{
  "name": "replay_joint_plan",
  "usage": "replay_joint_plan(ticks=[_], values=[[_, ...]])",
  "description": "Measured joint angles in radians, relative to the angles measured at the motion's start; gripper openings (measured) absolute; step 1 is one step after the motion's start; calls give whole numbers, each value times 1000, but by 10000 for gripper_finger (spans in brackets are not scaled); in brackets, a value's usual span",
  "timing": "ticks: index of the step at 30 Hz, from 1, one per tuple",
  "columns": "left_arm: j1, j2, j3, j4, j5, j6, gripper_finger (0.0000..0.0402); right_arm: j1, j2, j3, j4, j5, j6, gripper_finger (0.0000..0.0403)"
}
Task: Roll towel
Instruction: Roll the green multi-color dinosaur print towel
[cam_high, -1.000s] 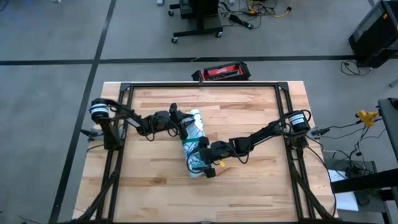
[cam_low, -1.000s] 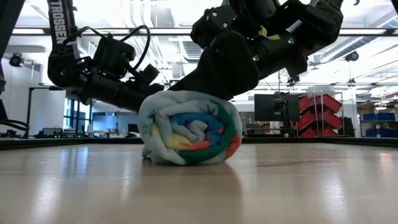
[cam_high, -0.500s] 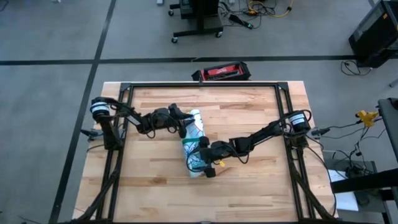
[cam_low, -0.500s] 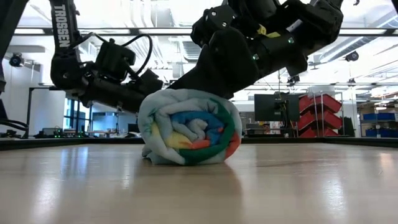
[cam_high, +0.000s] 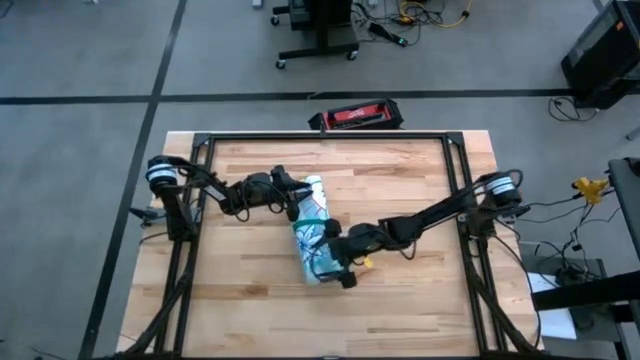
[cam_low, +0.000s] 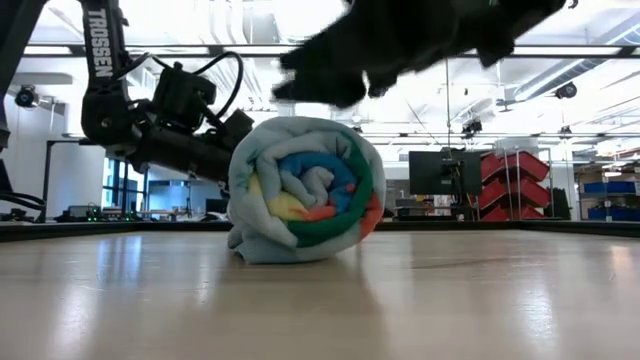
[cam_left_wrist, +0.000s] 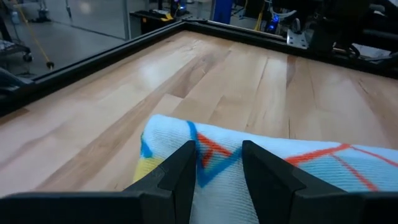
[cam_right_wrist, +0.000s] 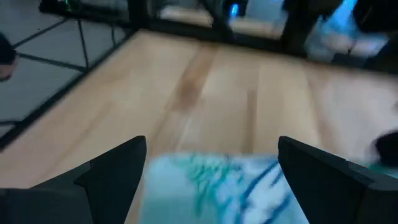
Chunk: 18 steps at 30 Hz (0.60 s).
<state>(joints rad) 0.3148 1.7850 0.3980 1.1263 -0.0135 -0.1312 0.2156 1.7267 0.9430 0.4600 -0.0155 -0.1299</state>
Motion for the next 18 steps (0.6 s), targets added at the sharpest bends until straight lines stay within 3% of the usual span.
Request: replay_joint_plan(ticks=[8, 18], values=[[-17, -71, -2, -16, 2, 59, 116, -4, -127, -139, 3, 11, 14, 348], [-17, -97, -1, -6, 5, 64, 116, -5, -120, -236, 13, 72, 61, 348]])
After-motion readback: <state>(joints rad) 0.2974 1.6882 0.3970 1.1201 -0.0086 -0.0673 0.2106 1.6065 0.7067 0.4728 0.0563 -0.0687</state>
